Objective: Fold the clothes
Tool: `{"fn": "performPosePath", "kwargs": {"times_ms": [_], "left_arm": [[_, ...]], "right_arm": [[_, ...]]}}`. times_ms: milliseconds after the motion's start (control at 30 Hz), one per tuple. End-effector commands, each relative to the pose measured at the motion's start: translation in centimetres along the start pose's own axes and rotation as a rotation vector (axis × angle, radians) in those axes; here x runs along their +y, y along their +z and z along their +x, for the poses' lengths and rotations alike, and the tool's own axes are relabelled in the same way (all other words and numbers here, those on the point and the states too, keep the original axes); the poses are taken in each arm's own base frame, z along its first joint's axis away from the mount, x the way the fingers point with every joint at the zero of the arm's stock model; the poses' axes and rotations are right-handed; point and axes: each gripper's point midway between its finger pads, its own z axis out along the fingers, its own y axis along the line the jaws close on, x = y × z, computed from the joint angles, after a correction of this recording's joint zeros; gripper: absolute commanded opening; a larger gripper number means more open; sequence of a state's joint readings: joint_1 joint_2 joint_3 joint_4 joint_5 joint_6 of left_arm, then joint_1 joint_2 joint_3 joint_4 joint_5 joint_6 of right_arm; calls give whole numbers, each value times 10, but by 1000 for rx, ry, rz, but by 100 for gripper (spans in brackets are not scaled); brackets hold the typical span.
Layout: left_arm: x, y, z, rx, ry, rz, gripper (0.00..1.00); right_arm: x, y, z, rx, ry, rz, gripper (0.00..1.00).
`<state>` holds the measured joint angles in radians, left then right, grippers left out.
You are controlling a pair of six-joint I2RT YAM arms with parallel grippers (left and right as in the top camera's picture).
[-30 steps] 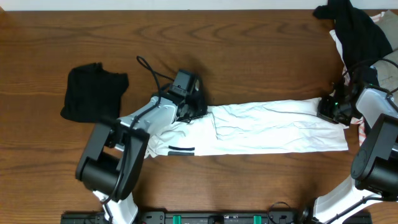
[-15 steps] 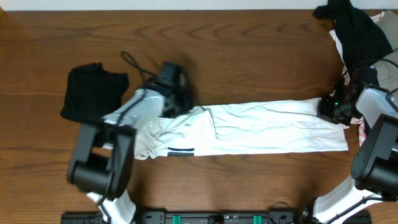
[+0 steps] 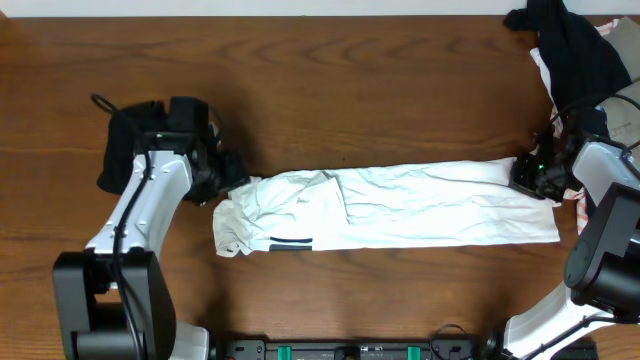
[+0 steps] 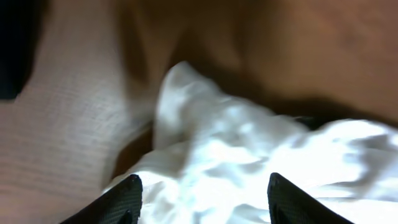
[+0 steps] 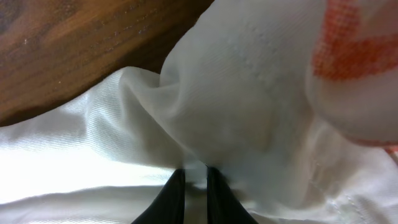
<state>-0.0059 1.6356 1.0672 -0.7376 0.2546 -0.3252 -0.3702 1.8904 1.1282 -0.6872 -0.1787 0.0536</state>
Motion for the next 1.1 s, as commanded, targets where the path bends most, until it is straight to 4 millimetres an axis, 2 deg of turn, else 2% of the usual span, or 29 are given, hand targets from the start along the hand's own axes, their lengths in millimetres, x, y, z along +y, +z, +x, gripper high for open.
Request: {"fn": "performPosePath", "kwargs": {"times_ms": [0, 133, 200, 400, 567, 633, 667, 767, 833, 933, 967, 1067], "left_arm": [[32, 15, 11, 55, -12, -72, 66], [46, 22, 15, 82, -20, -93, 68], [47, 28, 19, 109, -22, -91, 69], [30, 54, 37, 214, -15, 41, 69], [29, 69, 49, 288, -20, 72, 69], [22, 70, 52, 307, -15, 120, 55], [22, 69, 52, 303, -14, 121, 40], [21, 67, 51, 298, 4, 124, 13], [20, 62, 50, 290, 22, 127, 6], [24, 47, 42, 262, 32, 101, 6], [31, 30, 33, 222, 23, 66, 6], [39, 4, 18, 144, -3, 61, 6]], "right_arm": [[-18, 10, 14, 51, 31, 70, 13], [-18, 10, 14, 50, 31, 70, 13], [-18, 10, 14, 51, 31, 70, 14], [-18, 10, 14, 50, 31, 70, 14], [-18, 10, 14, 51, 31, 70, 14], [-18, 10, 14, 51, 31, 70, 14], [-17, 10, 14, 50, 31, 70, 14], [-17, 10, 14, 50, 31, 70, 14], [-17, 10, 14, 51, 31, 70, 13], [-18, 10, 14, 51, 31, 70, 13], [-18, 10, 14, 51, 31, 70, 13], [-17, 10, 14, 51, 32, 65, 13]]}}
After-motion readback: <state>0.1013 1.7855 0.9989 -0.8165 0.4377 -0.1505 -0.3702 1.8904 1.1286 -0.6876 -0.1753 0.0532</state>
